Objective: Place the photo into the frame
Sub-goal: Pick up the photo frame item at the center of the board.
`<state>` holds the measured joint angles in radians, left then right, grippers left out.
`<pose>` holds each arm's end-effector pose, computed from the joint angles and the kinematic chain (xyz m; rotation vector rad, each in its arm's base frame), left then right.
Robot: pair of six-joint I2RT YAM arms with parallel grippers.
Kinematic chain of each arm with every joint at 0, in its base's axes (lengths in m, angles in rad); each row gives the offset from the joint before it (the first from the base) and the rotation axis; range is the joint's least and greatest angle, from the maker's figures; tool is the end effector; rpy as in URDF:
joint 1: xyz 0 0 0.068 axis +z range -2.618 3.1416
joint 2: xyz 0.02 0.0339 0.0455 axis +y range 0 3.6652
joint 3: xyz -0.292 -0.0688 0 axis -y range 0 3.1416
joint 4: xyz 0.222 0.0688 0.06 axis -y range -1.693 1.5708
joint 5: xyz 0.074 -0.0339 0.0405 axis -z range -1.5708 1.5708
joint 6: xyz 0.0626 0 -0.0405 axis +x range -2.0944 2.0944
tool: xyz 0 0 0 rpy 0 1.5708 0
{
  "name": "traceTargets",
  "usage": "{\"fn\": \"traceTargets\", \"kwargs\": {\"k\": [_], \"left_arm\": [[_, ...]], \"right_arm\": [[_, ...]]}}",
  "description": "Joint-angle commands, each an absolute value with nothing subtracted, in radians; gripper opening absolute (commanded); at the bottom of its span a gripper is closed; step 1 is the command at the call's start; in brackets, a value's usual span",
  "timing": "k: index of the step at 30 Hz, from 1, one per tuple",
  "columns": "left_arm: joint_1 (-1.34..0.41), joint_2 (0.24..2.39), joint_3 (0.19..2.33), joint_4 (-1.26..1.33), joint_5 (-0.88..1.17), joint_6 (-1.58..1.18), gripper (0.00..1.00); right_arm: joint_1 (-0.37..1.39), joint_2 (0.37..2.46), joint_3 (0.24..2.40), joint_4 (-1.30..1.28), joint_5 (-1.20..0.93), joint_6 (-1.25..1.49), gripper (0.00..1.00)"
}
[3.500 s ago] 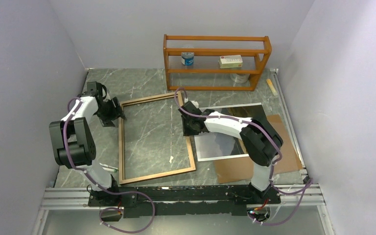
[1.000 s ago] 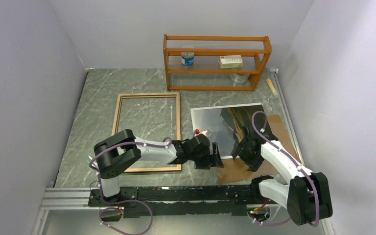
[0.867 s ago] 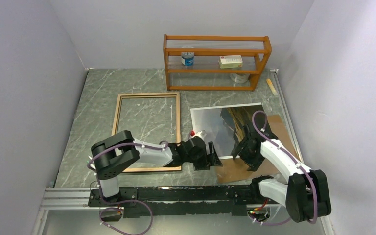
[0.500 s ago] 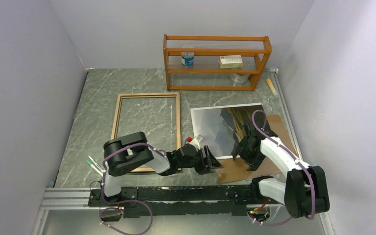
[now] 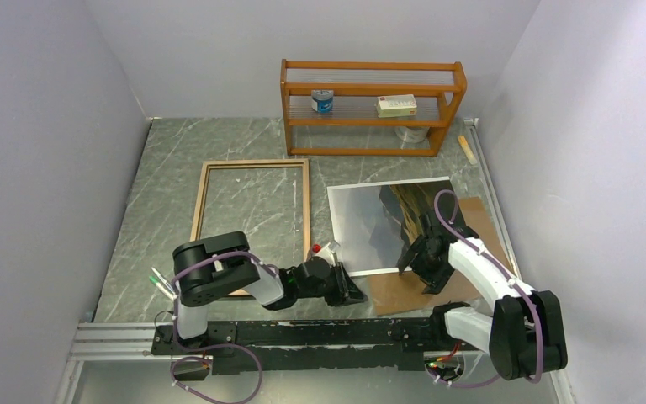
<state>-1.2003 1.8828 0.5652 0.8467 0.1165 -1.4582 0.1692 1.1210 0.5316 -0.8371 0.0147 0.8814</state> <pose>0.1180 -0.3239 0.1297 -0.2376 2.5413 -1.5539 0.1289 0.0211 0.1678 1.0502 2.8188 0.0899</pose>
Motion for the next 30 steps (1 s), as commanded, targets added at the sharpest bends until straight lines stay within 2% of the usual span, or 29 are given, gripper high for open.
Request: {"fn": "traceTargets", "kwargs": {"k": [1, 7, 16, 24, 30], "left_arm": [[-1.201, 1.933, 0.609, 0.896, 0.168, -1.443, 0.24], [-1.192, 1.956, 0.571, 0.979, 0.162, -1.464, 0.35], [-1.177, 1.951, 0.647, 0.975, 0.24, -1.376, 0.05], [-1.114, 1.778, 0.726, 0.628, 0.311, -1.322, 0.03], [-1.045, 1.608, 0.91, 0.072, 0.349, -1.249, 0.03]], "right_arm": [[0.169, 1.124, 0.473, -0.735, -0.019, 0.887, 0.76], [0.169, 1.118, 0.469, -0.727, -0.024, 0.882, 0.76], [0.169, 1.095, 0.487, -0.724, -0.035, 0.841, 0.76], [0.169, 1.031, 0.621, -0.835, -0.005, 0.812, 0.8], [0.17, 1.005, 0.823, -0.954, 0.094, 0.791, 0.81]]}}
